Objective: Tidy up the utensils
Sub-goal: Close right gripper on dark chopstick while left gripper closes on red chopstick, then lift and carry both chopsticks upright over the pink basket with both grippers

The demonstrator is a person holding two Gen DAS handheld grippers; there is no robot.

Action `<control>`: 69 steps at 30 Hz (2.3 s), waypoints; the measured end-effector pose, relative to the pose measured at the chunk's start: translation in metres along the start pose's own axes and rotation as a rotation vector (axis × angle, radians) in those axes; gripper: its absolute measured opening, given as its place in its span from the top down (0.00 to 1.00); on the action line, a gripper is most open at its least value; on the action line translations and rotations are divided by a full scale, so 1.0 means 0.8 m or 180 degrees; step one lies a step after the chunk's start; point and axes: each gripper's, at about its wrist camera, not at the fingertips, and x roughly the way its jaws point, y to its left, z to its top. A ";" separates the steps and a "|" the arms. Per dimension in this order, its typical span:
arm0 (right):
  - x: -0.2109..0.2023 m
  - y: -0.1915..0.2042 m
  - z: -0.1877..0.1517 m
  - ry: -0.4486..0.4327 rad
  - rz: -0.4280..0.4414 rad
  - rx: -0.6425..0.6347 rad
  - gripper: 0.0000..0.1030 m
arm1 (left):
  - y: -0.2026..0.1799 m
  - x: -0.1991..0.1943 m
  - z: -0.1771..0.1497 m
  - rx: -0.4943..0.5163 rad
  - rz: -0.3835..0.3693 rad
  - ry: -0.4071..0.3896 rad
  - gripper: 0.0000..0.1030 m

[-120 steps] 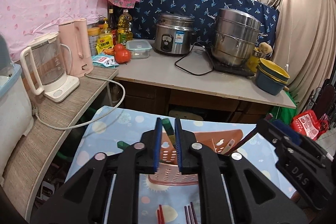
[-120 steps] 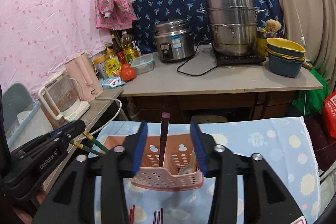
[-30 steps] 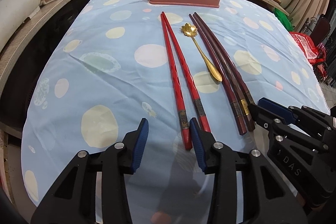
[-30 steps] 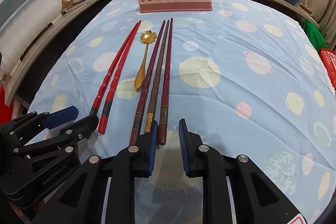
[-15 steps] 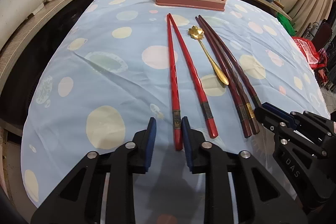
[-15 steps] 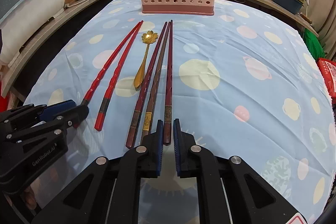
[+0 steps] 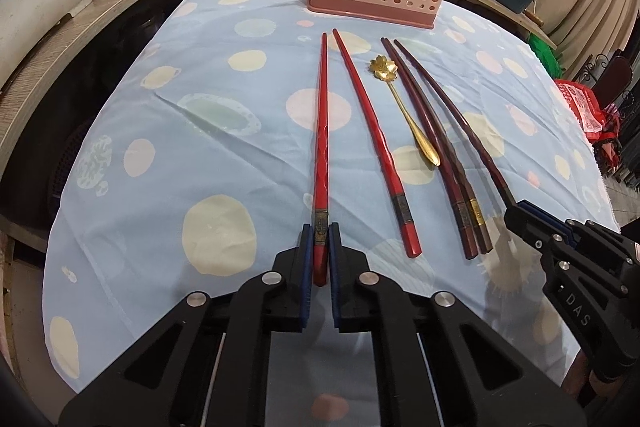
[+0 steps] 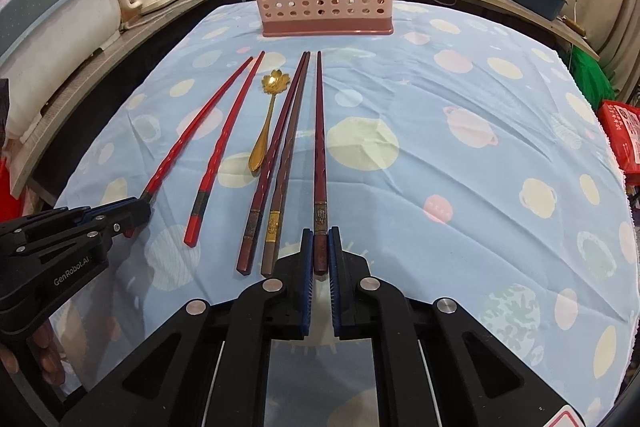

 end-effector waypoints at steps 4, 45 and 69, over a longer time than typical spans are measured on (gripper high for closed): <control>-0.021 -0.003 0.008 -0.0116 0.0023 0.0036 0.93 | 0.001 -0.018 0.007 0.0000 -0.0010 -0.0082 0.93; -0.173 -0.084 0.251 -0.1606 0.0174 0.0394 0.93 | -0.010 -0.196 0.259 0.0063 -0.0082 -0.1668 0.93; -0.086 -0.091 0.425 -0.1624 0.0135 0.0343 0.93 | -0.006 -0.165 0.429 -0.0172 -0.0082 -0.2030 0.93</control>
